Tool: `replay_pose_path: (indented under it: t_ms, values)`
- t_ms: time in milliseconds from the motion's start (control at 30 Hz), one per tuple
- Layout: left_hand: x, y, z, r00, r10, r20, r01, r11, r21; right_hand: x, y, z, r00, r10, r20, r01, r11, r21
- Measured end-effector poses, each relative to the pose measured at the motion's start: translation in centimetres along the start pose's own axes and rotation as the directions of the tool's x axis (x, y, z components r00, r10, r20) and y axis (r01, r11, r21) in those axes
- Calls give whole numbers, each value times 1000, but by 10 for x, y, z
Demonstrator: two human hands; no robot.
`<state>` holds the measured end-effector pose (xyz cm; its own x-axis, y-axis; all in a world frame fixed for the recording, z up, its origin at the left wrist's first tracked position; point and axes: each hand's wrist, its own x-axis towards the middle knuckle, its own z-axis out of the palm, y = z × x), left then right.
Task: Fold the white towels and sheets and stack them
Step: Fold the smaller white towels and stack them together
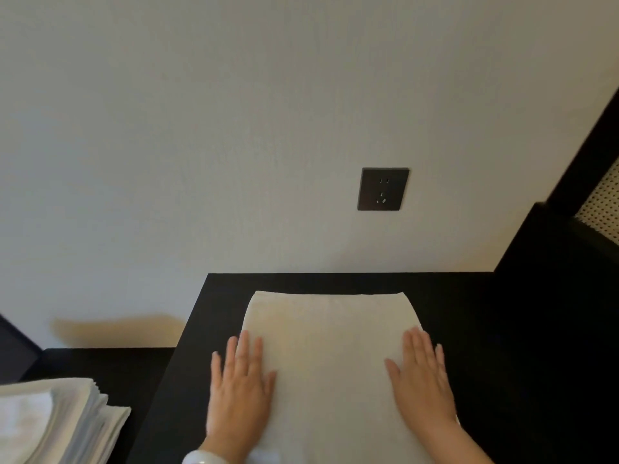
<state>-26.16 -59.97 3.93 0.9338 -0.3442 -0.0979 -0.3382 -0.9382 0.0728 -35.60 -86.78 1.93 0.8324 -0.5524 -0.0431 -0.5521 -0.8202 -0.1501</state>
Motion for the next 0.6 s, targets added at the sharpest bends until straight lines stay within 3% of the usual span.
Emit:
replay_pose_path:
  t_ms: [133, 200, 333, 400, 533, 600]
  values:
    - [-31, 24, 7, 986, 163, -18, -163, 986, -22, -32, -13, 18, 985, -164, 49, 160, 985, 64]
    - [-40, 6, 4, 994, 104, 35, -101, 993, -66, -40, 8, 17, 991, -136, 5, 136, 991, 2]
    - [-46, -30, 9, 998, -65, 18, 65, 998, -26, -53, 45, 8, 997, 46, -56, -51, 994, -91]
    - [-57, -12, 3, 1000, 5, -19, -5, 1000, -15, -63, 30, 11, 998, 7, -63, -12, 998, -69]
    - [-84, 25, 19, 945, 327, -12, -326, 941, -88, -93, -4, 24, 980, -187, 63, 177, 974, 139]
    - [-87, 9, 29, 949, 316, 4, -314, 943, -109, -100, 8, 24, 976, -215, 42, 210, 973, 94]
